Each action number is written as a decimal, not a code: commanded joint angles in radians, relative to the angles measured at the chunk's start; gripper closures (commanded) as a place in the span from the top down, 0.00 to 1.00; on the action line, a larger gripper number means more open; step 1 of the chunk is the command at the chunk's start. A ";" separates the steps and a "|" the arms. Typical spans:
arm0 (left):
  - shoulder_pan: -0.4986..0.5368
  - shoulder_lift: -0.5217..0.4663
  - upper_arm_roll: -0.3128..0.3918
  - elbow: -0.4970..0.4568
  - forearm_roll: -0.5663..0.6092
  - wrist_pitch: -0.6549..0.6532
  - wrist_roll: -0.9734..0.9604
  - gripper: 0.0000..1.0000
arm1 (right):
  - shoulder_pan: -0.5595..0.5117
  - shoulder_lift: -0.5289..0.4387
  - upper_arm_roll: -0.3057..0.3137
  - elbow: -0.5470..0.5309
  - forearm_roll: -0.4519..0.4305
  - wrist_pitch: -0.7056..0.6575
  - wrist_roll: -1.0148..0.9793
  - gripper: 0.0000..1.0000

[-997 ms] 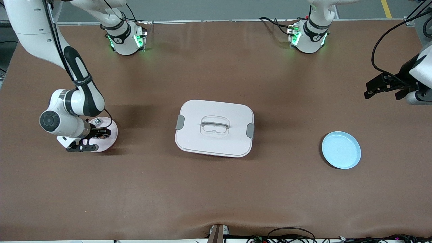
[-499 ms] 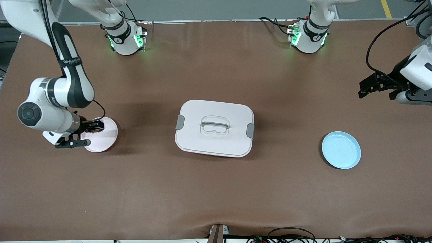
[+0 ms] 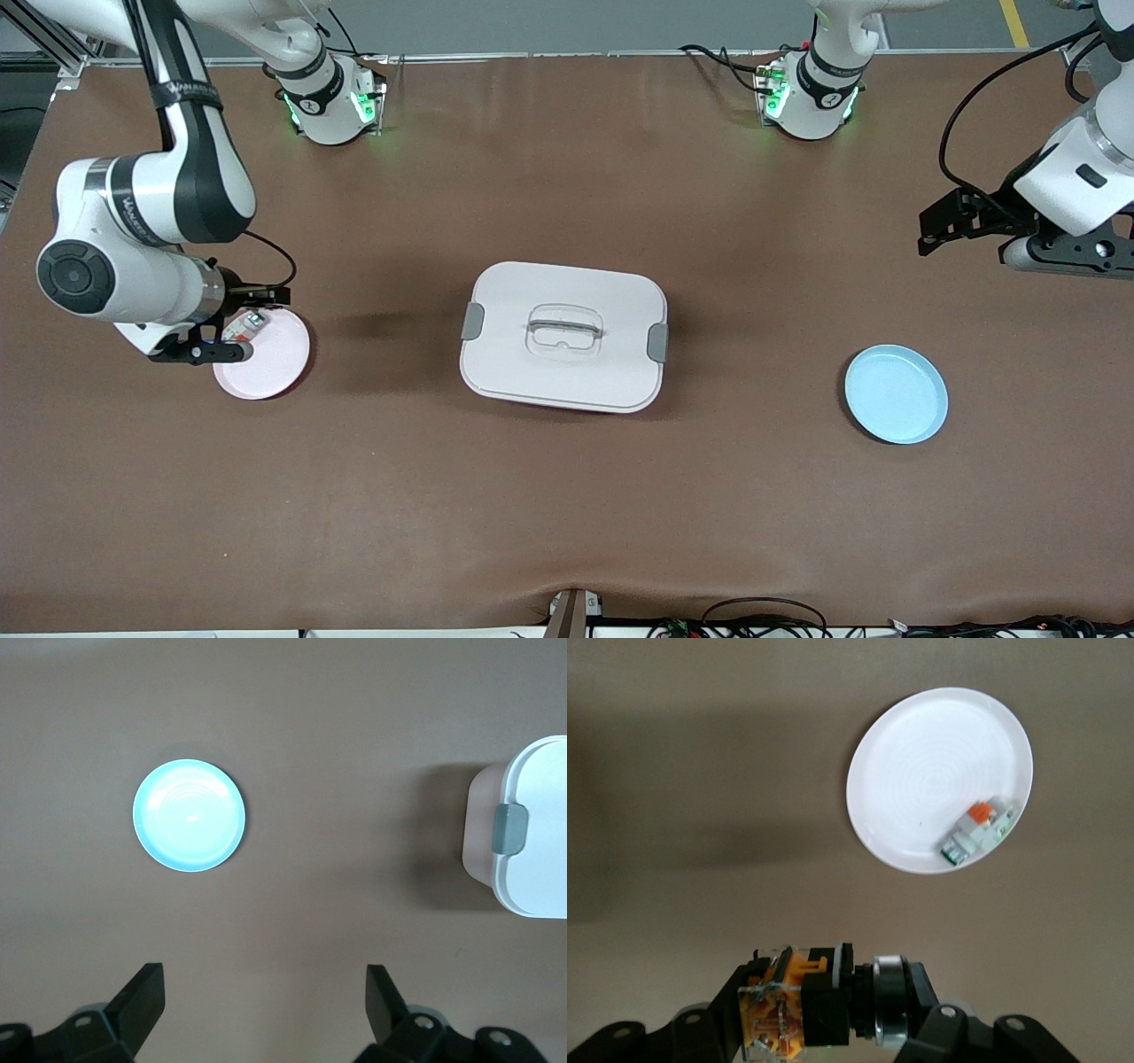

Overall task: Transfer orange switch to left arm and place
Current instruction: 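Lift the switch with the right gripper while the left gripper approaches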

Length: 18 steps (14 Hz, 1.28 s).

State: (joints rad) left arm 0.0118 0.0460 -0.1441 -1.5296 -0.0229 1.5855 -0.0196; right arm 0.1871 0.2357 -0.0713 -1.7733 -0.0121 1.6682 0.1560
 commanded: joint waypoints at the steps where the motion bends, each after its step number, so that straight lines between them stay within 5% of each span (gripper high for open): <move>1: 0.004 -0.015 -0.037 0.002 -0.014 -0.002 0.017 1.00 | 0.073 0.004 -0.004 0.132 0.047 -0.141 0.161 0.21; 9: -0.022 0.022 -0.109 -0.007 -0.022 0.094 0.021 1.00 | 0.270 0.013 -0.004 0.287 0.381 -0.213 0.708 0.21; 18: 0.072 -0.092 -0.126 -0.190 -0.552 0.156 0.036 1.00 | 0.436 0.057 -0.004 0.377 0.607 -0.036 1.119 0.21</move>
State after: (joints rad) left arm 0.0471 0.0132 -0.2700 -1.6292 -0.4709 1.7163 -0.0140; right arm 0.6085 0.2654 -0.0649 -1.4337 0.5311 1.6070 1.2118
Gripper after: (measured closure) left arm 0.000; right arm 0.273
